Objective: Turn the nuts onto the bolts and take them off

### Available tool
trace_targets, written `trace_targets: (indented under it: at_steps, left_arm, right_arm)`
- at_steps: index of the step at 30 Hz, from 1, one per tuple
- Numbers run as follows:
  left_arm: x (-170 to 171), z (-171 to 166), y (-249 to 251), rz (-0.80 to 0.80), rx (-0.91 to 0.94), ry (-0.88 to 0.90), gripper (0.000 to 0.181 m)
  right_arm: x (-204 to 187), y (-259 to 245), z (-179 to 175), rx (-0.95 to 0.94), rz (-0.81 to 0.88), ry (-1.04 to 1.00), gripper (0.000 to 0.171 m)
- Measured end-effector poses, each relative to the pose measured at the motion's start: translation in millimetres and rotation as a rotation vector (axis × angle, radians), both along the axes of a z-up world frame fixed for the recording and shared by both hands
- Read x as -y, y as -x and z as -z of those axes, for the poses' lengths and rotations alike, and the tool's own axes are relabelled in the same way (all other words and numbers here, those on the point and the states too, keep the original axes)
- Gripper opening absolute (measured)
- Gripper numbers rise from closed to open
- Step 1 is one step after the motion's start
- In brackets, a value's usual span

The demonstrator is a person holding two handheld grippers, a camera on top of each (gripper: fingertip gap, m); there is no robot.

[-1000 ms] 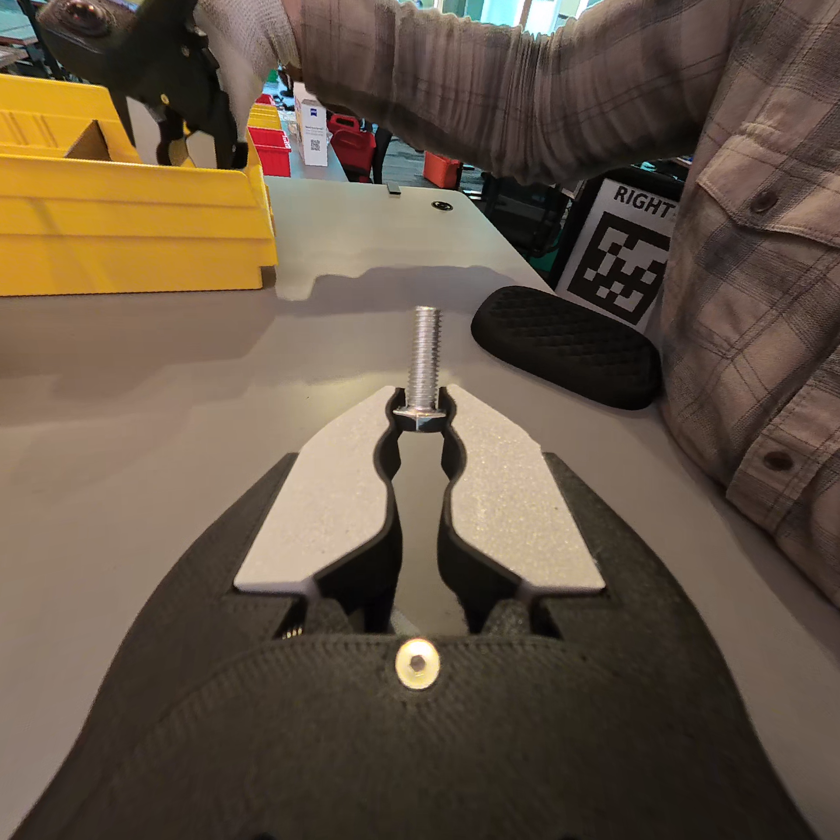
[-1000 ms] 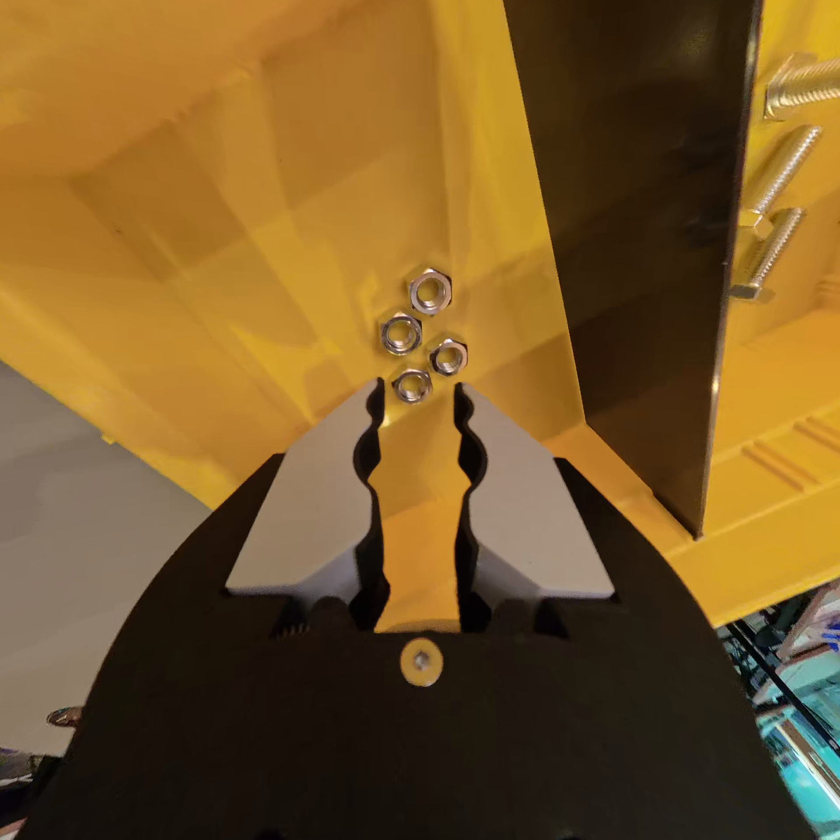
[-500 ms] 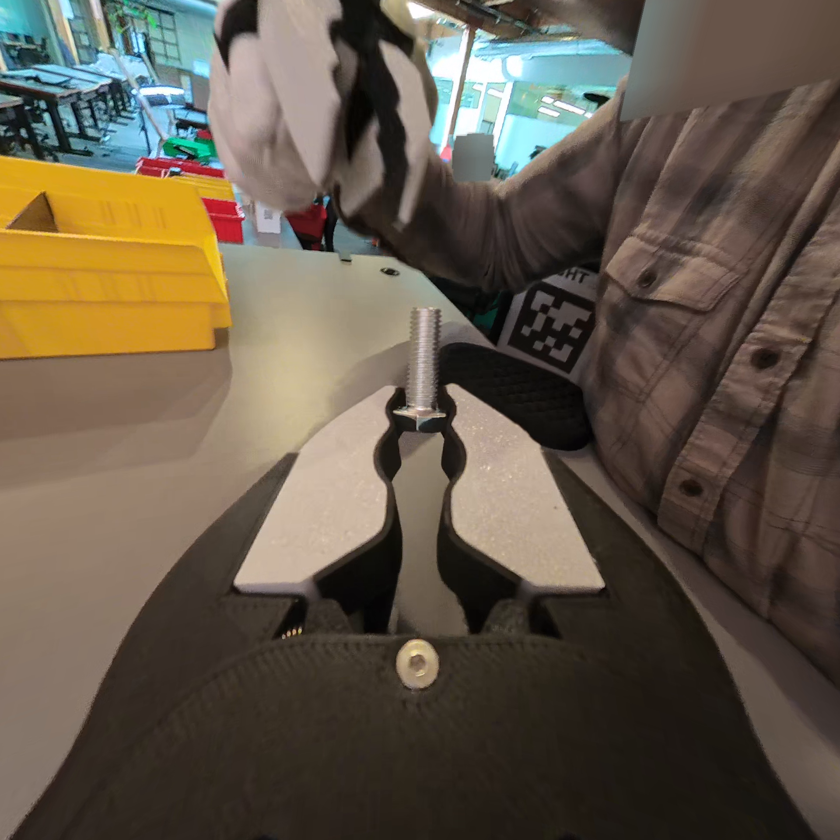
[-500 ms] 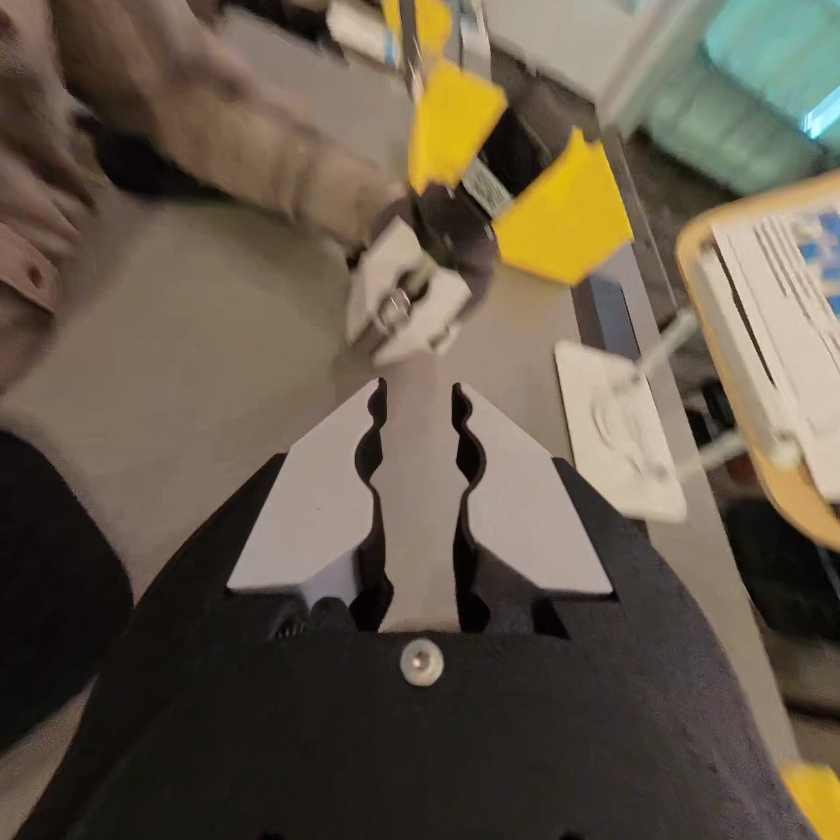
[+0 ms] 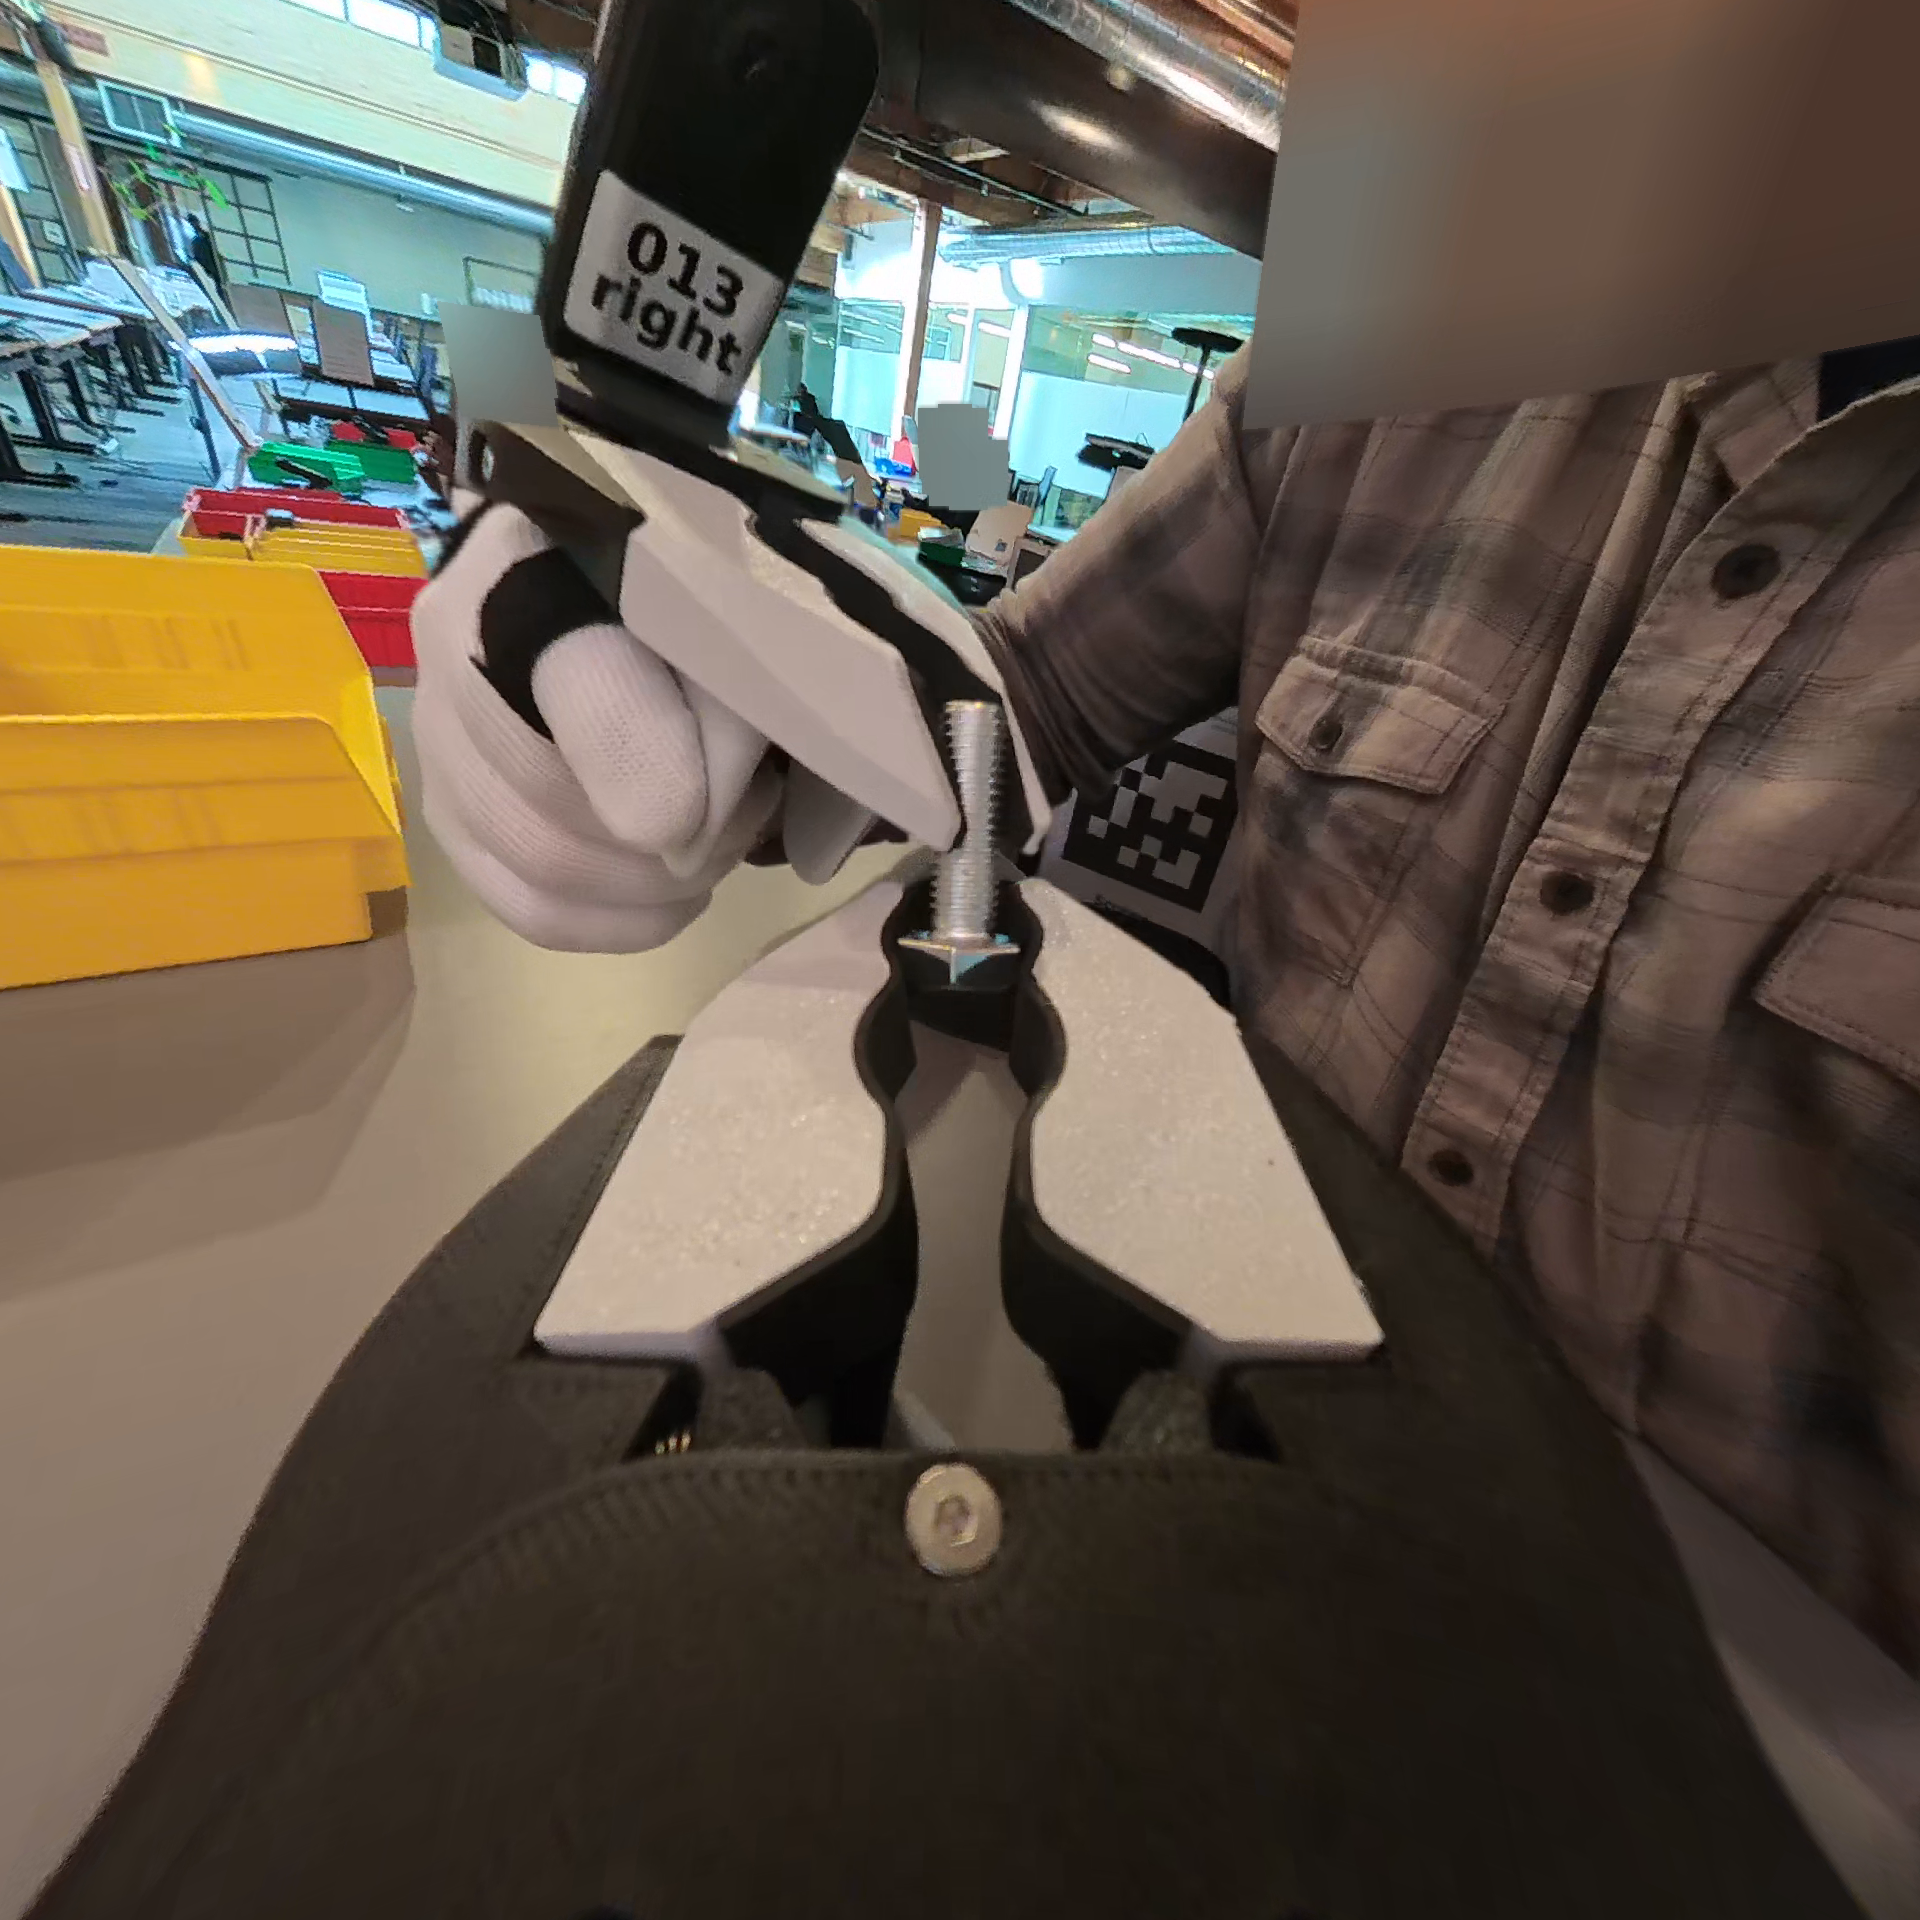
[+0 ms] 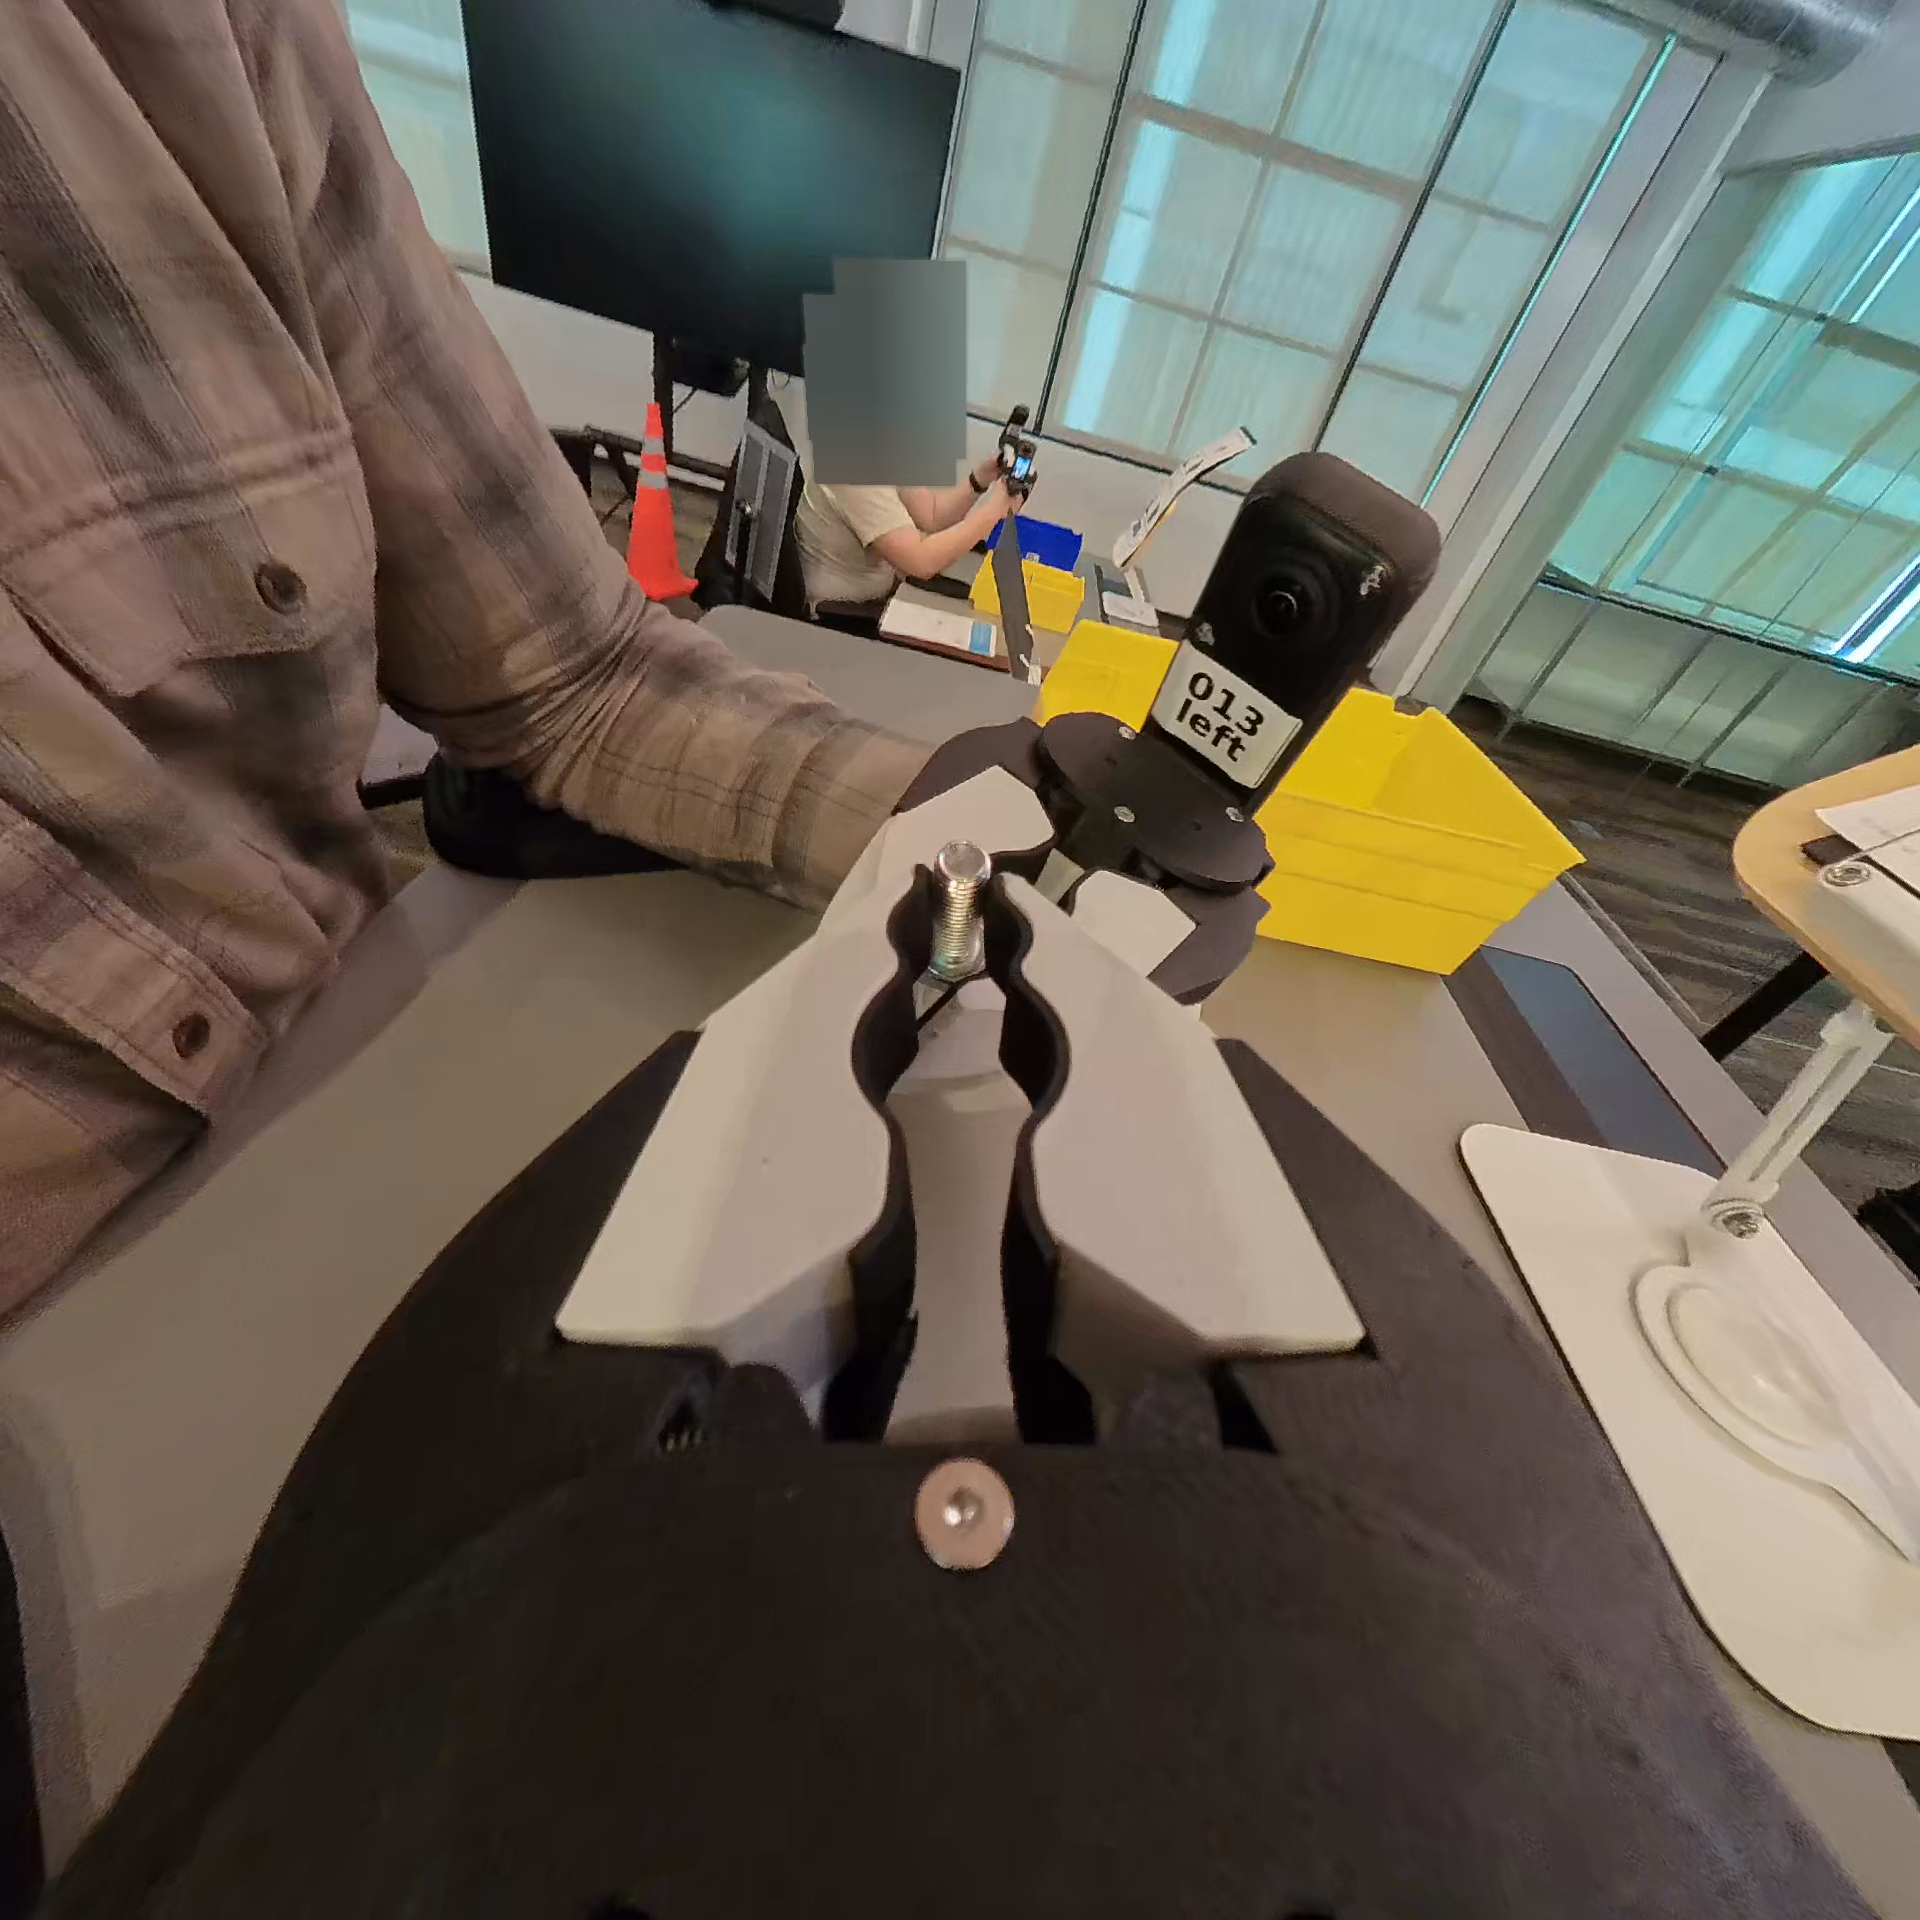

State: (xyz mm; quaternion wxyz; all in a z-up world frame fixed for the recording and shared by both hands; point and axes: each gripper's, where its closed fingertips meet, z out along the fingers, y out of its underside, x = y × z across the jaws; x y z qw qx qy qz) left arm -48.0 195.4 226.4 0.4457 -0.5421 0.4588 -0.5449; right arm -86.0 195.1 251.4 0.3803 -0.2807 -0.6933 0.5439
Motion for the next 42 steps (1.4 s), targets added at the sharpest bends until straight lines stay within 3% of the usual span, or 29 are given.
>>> trace_targets:
  at_steps: [1,4,7,13,15,18,21,26,33,37,40,42]
  left_arm:
    - [-2,-3,0,-0.016,0.01,-0.002,0.015]
    - [-10,-4,2,-0.075,-0.007,-0.008,0.043]
    - [-30,5,10,-0.199,-0.075,-0.034,0.047]
    - [-72,39,27,-0.436,-0.24,-0.067,0.003]
    - [-77,48,28,-0.464,-0.293,-0.08,0.002]
    - [-78,55,25,-0.465,-0.321,-0.085,0.002]
    - [-79,61,25,-0.466,-0.347,-0.089,0.002]
    - [-80,62,28,-0.471,-0.353,-0.087,0.003]
    - [-79,71,28,-0.458,-0.396,-0.088,0.004]
    - [-79,76,27,-0.45,-0.412,-0.086,0.005]
    - [-79,77,27,-0.45,-0.417,-0.084,0.007]
    - [-81,76,29,-0.465,-0.421,-0.088,0.008]
  right_arm:
    - [-1,-1,-2,-0.008,0.006,0.015,0.007]
    - [-12,-7,-21,-0.058,0.029,0.073,0.007]
    - [-52,-18,-39,-0.07,0.162,0.01,0.007]
    - [-225,-64,-55,0.06,0.697,-0.215,0.007]
    - [-282,-83,-43,0.174,0.836,-0.225,0.008]
    - [-354,-113,2,0.452,0.988,-0.278,0.007]
    - [-395,-134,55,0.711,1.038,-0.319,0.007]
    - [-418,-144,114,0.947,1.03,-0.232,0.007]
    - [-438,-162,161,1.203,1.028,-0.28,0.008]
    - [-440,-162,166,1.268,1.013,-0.279,0.008]
    - [-440,-163,163,1.278,1.011,-0.31,0.024]
    - [-439,-162,151,1.241,1.035,-0.325,0.025]
